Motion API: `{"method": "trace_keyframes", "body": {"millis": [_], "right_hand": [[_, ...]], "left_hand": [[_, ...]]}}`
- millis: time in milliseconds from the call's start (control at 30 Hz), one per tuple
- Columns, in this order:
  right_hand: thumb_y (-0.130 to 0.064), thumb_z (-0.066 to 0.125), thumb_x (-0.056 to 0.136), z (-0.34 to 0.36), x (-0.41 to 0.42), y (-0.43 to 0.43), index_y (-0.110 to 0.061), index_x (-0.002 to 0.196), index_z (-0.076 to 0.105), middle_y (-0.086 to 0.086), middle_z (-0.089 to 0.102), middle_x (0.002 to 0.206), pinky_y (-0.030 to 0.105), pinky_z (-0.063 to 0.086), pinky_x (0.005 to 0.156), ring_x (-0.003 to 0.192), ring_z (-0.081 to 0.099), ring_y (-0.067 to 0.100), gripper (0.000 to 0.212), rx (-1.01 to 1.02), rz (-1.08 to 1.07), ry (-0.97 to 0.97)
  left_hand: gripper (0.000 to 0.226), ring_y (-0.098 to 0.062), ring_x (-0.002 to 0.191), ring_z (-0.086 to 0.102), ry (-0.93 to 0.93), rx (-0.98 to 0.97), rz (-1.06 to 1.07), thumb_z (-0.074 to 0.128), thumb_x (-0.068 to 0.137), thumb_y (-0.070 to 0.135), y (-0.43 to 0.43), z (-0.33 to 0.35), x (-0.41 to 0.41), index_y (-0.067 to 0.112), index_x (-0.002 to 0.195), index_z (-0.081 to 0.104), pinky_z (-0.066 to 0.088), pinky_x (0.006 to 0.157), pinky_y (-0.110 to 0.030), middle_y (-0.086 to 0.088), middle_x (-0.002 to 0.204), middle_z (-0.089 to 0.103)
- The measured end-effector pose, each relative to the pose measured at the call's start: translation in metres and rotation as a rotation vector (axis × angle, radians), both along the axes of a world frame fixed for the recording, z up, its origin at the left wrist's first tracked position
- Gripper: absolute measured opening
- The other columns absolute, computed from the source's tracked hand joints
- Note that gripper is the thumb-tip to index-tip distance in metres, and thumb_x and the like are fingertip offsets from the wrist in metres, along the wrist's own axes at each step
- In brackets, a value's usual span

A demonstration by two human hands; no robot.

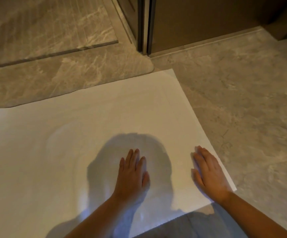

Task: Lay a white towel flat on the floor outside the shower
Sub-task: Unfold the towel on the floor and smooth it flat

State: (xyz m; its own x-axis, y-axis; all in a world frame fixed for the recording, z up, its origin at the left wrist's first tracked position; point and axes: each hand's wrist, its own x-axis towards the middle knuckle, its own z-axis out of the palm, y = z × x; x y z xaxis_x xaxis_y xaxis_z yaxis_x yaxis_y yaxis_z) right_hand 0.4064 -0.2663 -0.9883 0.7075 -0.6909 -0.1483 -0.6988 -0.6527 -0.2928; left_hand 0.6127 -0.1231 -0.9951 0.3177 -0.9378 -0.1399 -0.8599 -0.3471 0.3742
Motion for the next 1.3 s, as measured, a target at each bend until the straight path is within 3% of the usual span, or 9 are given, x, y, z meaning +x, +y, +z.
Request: {"method": "trace_keyframes", "body": {"millis": [133, 233, 333, 433, 600, 800, 967, 1133, 1300], "right_hand": [[-0.036, 0.034, 0.09, 0.024, 0.072, 0.009, 0.003, 0.118, 0.056, 0.025, 0.055, 0.125, 0.042, 0.046, 0.094, 0.113, 0.056, 0.037, 0.053, 0.066, 0.135, -0.172], [-0.019, 0.051, 0.088, 0.047, 0.132, 0.011, 0.007, 0.112, 0.059, 0.028, 0.059, 0.118, 0.049, 0.05, 0.085, 0.105, 0.06, 0.042, 0.036, 0.039, 0.321, -0.218], [0.002, 0.07, 0.072, 0.077, 0.19, 0.009, 0.008, 0.106, 0.061, 0.029, 0.062, 0.112, 0.045, 0.054, 0.078, 0.098, 0.064, 0.042, 0.036, -0.055, 0.52, -0.224], [0.001, 0.069, 0.073, 0.11, 0.245, 0.014, 0.006, 0.107, 0.061, 0.029, 0.062, 0.113, 0.044, 0.054, 0.077, 0.099, 0.063, 0.041, 0.035, -0.142, 0.713, -0.225], [-0.001, 0.061, 0.076, 0.131, 0.336, 0.045, 0.005, 0.109, 0.058, 0.027, 0.06, 0.112, 0.045, 0.054, 0.074, 0.099, 0.06, 0.041, 0.034, -0.249, 0.913, -0.263], [-0.016, 0.051, 0.088, 0.093, 0.411, 0.111, -0.004, 0.126, 0.046, 0.017, 0.051, 0.125, 0.042, 0.044, 0.085, 0.112, 0.048, 0.034, 0.04, -0.099, 0.856, -0.24], [-0.023, 0.054, 0.089, 0.049, 0.416, 0.151, -0.009, 0.13, 0.043, 0.011, 0.047, 0.131, 0.034, 0.04, 0.091, 0.119, 0.044, 0.028, 0.045, 0.136, 0.661, -0.2], [-0.032, 0.05, 0.091, 0.023, 0.422, 0.153, -0.016, 0.137, 0.033, 0.006, 0.037, 0.141, 0.033, 0.037, 0.096, 0.126, 0.036, 0.024, 0.052, 0.162, 0.633, -0.021], [-0.031, 0.054, 0.089, 0.012, 0.433, 0.159, -0.017, 0.137, 0.035, 0.007, 0.035, 0.143, 0.038, 0.041, 0.096, 0.129, 0.033, 0.026, 0.054, 0.193, 0.593, 0.05]], "left_hand": [[0.039, -0.038, 0.1, 0.062, -0.128, -0.136, -0.219, 0.046, 0.081, 0.022, -0.017, 0.05, 0.062, -0.003, 0.105, 0.063, 0.053, 0.082, -0.045, -0.026, 0.114, 0.061], [0.038, -0.038, 0.103, 0.061, -0.233, -0.208, -0.199, 0.065, 0.075, 0.013, -0.015, 0.098, 0.123, -0.001, 0.11, 0.06, 0.05, 0.083, -0.045, -0.024, 0.119, 0.059], [0.037, -0.037, 0.104, 0.06, -0.355, -0.208, -0.214, 0.055, 0.08, 0.017, 0.016, 0.135, 0.178, 0.0, 0.113, 0.058, 0.05, 0.082, -0.045, -0.023, 0.121, 0.059], [0.043, -0.037, 0.105, 0.059, -0.415, -0.131, -0.104, 0.041, 0.084, 0.026, 0.062, 0.147, 0.218, 0.001, 0.115, 0.058, 0.049, 0.083, -0.044, -0.022, 0.123, 0.058], [0.037, -0.041, 0.107, 0.057, -0.384, -0.119, 0.162, 0.057, 0.081, 0.016, 0.127, 0.112, 0.256, 0.0, 0.113, 0.058, 0.047, 0.086, -0.049, -0.024, 0.124, 0.056], [0.038, -0.042, 0.112, 0.052, -0.234, -0.135, 0.603, 0.063, 0.078, 0.008, 0.182, 0.059, 0.292, -0.002, 0.114, 0.056, 0.044, 0.091, -0.051, -0.025, 0.124, 0.054], [0.041, -0.039, 0.116, 0.046, -0.245, -0.052, 0.752, 0.056, 0.086, 0.017, 0.217, 0.034, 0.333, 0.004, 0.124, 0.048, 0.038, 0.095, -0.049, -0.021, 0.128, 0.05], [0.036, -0.038, 0.109, 0.048, -0.157, -0.01, 0.906, 0.054, 0.087, 0.018, 0.229, 0.018, 0.355, 0.003, 0.119, 0.047, 0.04, 0.09, -0.046, -0.021, 0.12, 0.053], [0.047, -0.034, 0.126, 0.038, -0.007, -0.014, 0.934, 0.05, 0.09, 0.019, 0.231, 0.0, 0.353, 0.009, 0.134, 0.036, 0.033, 0.102, -0.045, -0.017, 0.139, 0.041]]}}
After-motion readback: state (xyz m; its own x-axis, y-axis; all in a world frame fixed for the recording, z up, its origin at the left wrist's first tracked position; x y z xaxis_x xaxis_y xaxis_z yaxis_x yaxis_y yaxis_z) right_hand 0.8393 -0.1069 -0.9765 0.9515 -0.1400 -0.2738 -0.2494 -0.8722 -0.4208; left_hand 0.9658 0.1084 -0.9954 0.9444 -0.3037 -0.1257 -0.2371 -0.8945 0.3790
